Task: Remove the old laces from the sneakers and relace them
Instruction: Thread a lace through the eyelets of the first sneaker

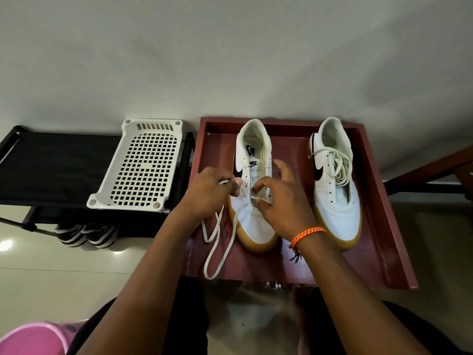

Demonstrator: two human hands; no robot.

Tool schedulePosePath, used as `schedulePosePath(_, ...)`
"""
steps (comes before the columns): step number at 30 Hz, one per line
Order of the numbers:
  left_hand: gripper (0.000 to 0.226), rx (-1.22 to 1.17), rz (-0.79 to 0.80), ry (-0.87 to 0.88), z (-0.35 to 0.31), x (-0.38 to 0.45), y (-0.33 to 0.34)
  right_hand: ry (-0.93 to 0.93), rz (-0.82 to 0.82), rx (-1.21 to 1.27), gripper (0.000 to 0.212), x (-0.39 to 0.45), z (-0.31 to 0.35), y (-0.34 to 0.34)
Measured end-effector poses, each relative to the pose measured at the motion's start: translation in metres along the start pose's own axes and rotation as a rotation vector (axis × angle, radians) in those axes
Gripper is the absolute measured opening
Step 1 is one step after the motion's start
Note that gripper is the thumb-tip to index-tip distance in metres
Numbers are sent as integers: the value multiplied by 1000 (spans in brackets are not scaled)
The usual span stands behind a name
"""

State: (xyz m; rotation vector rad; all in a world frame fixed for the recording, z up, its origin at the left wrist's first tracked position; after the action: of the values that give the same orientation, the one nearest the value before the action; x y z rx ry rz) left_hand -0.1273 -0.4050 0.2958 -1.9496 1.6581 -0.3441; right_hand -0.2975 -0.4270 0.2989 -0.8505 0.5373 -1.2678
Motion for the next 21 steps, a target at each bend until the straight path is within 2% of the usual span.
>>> schedulePosePath(2, 30, 107, -72, 13, 5, 2, -7, -109, -85, 38, 24, -1, 17, -9)
schedulePosePath(5, 10, 292, -243, 113, 6, 8, -20, -245, -4, 27, 28, -11, 39, 1)
schedulePosePath(7, 24, 357, -341, 227, -8, 5, -23, -285, 51, -126, 25, -19, 44, 15)
schedulePosePath(9, 26, 172, -342, 282, -20, 2, -21, -298, 12, -165, 14, -24, 52, 15)
schedulePosePath(12, 30, -262, -48, 157, -27, -1, 8, -301, -258, -95, 13, -16, 52, -17)
schedulePosePath(14, 33, -403, 58, 124, -32, -5, 20, -286, -385, 125, 19, -9, 43, -41)
schedulePosePath(16, 34, -527, 99, 96, -38, -8, 20, -209, -431, 349, 16, -1, 27, -57)
schedulePosePath(18, 34, -630, 92, 68, -41, -8, 12, -127, -528, 448, 8, 3, 9, -74)
schedulePosePath(21, 36, -729, 64, 32, -39, -8, 0, 75, -604, 692, 8, 7, -25, -84)
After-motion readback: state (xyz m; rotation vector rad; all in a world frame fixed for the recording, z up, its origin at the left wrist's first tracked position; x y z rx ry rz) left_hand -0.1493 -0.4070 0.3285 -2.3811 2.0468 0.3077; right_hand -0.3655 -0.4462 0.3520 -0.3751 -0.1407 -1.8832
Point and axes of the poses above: each hand's wrist, its own x-axis towards the middle knuckle, its own y-axis out of the palm, z = x × y, the point moved 10 cm from there along x, towards the middle knuckle, and after that the axes turned 8 degrees about -z, right-handed, at the moved point
